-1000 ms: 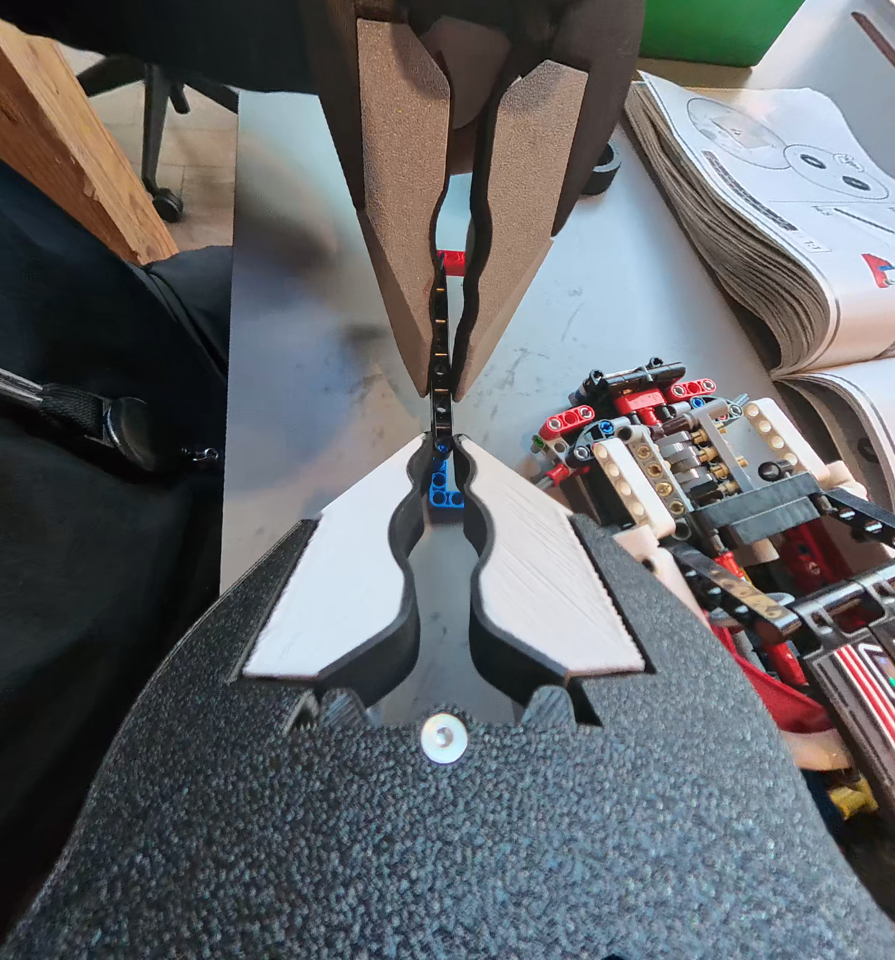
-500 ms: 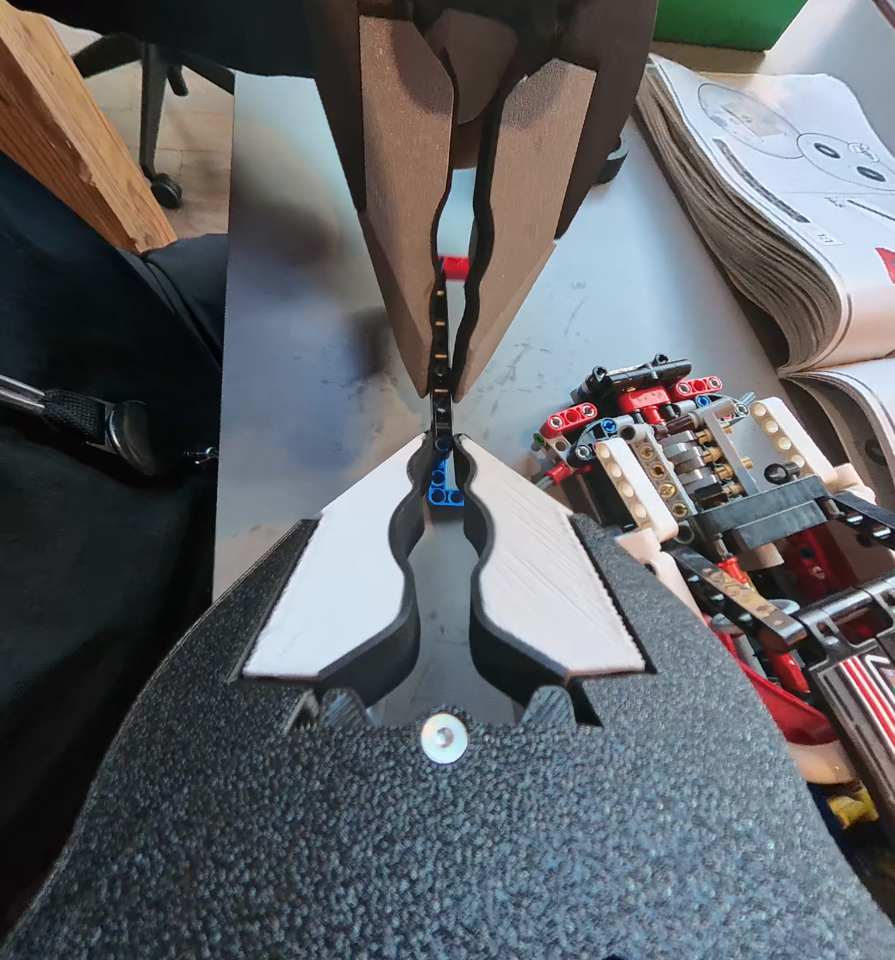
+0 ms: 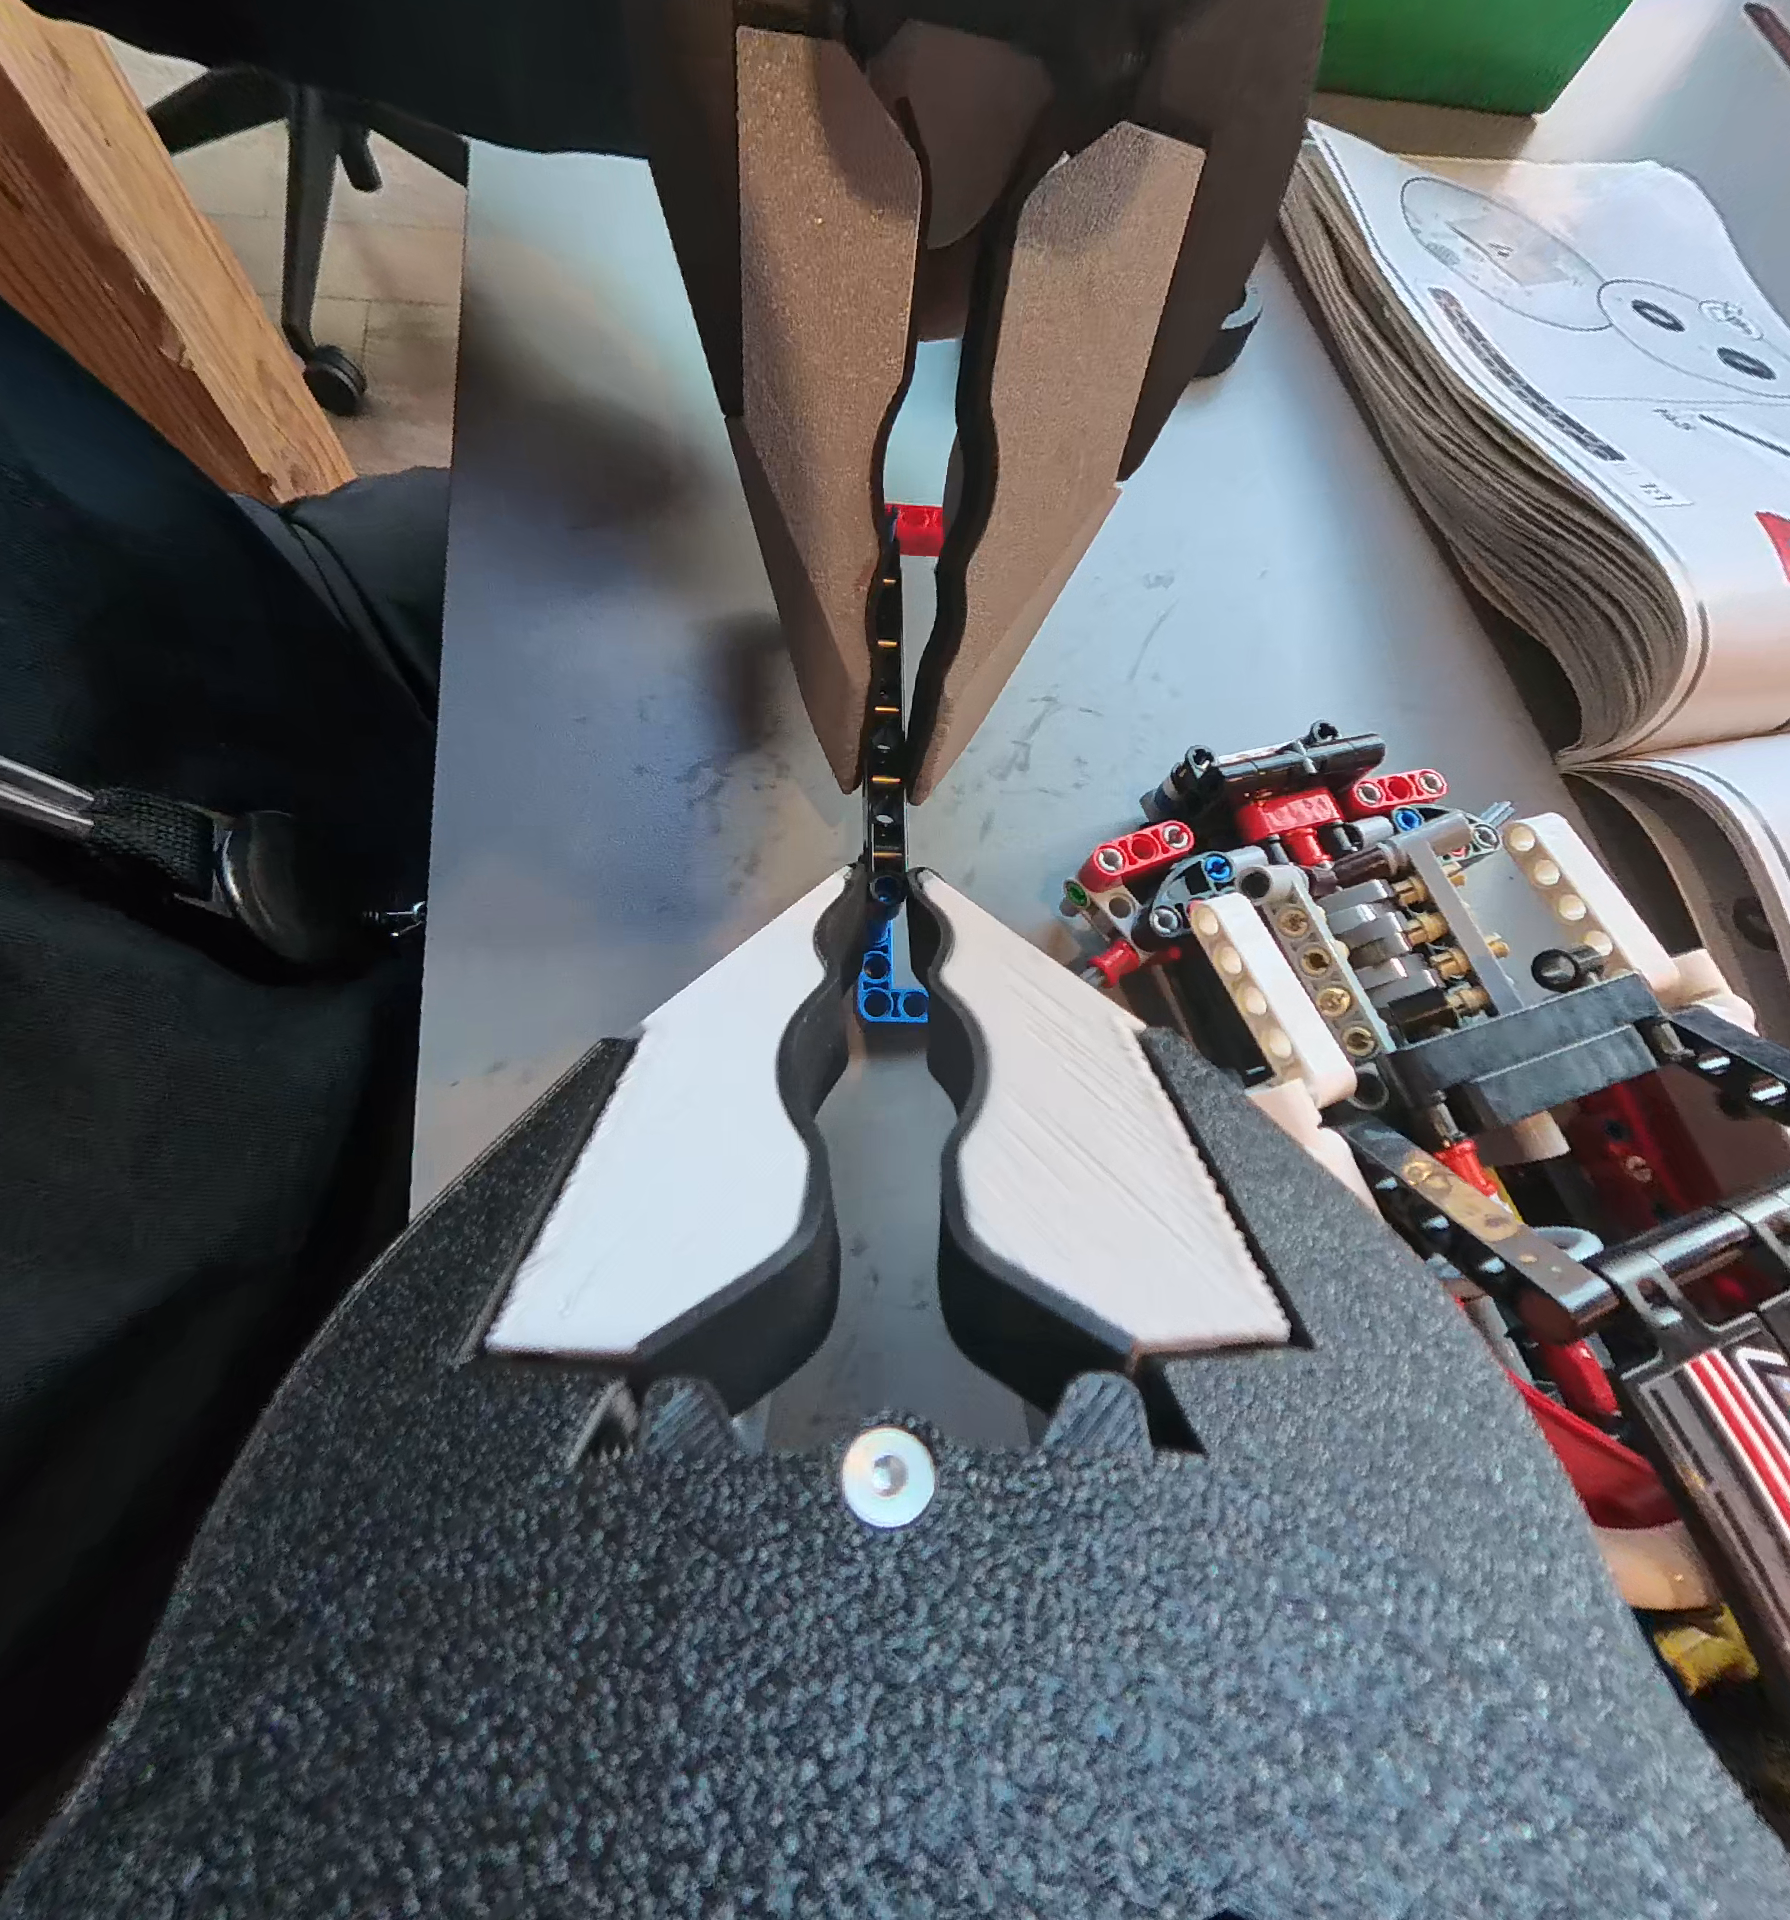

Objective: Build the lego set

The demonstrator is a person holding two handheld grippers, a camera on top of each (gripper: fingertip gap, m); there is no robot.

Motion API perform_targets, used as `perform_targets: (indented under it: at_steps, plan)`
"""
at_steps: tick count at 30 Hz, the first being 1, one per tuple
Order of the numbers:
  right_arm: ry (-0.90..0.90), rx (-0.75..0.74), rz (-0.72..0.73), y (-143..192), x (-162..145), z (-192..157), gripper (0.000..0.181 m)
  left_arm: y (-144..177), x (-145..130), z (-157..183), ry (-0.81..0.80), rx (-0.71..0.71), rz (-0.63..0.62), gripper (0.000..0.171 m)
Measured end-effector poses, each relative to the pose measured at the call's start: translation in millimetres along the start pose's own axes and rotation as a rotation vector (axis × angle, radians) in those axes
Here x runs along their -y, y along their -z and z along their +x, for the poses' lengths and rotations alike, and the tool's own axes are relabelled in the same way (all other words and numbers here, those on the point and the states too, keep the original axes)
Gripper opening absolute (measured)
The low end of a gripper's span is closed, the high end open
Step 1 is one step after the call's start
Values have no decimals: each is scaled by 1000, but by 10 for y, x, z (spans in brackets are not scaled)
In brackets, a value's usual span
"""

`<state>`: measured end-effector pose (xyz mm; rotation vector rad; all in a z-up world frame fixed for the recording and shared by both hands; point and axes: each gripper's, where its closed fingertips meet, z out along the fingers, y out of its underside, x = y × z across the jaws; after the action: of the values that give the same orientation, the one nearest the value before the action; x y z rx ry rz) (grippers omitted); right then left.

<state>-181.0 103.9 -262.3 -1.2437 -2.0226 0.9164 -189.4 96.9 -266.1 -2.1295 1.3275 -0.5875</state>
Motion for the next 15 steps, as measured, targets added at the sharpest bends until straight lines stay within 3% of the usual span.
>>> perform_targets:
  at_steps: [15]
  plan:
    - [-34, 10, 28, 10, -9, -6, 7, -99, 62, 5, 45, 4, 27, 6]
